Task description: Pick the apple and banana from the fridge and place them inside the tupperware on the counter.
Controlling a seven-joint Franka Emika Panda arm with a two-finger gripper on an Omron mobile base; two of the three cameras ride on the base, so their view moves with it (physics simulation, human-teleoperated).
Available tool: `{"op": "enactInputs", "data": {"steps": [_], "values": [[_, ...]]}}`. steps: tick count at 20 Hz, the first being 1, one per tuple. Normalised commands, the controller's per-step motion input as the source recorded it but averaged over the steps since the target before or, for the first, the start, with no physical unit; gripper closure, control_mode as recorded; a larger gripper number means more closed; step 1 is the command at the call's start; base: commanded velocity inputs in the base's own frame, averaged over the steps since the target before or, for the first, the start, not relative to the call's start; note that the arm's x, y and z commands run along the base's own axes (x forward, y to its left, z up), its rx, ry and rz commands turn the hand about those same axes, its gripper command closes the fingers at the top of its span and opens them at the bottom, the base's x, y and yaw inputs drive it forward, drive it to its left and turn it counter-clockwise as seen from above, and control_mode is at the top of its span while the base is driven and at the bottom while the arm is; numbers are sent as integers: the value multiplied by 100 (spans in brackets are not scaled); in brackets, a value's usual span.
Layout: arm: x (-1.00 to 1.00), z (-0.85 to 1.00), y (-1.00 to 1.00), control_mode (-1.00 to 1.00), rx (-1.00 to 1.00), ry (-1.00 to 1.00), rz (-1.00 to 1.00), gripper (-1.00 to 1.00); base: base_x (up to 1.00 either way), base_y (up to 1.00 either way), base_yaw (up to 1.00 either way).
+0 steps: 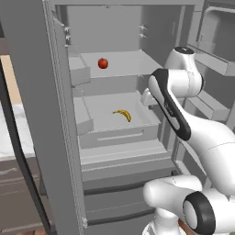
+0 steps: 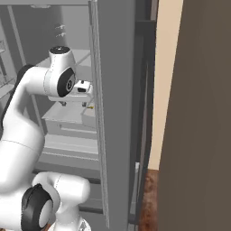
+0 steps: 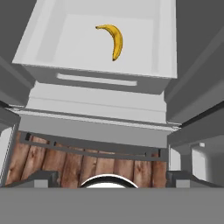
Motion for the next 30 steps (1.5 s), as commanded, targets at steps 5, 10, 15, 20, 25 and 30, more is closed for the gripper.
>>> {"op": "enactInputs", "data": {"steps": [5, 10, 15, 20, 25, 30], "values": [[0, 0, 0, 100, 0, 0, 0, -100, 40, 33, -19], [0, 0, 0, 100, 0, 0, 0, -100, 38, 34, -10], [0, 0, 0, 100, 0, 0, 0, -100, 5, 31, 2], [0, 0, 0, 100, 0, 0, 0, -100, 34, 32, 2], [0, 0, 0, 100, 0, 0, 0, -100, 53, 29, 0], [0, 0, 0, 100, 0, 0, 0, -100, 14, 5, 0]]}}
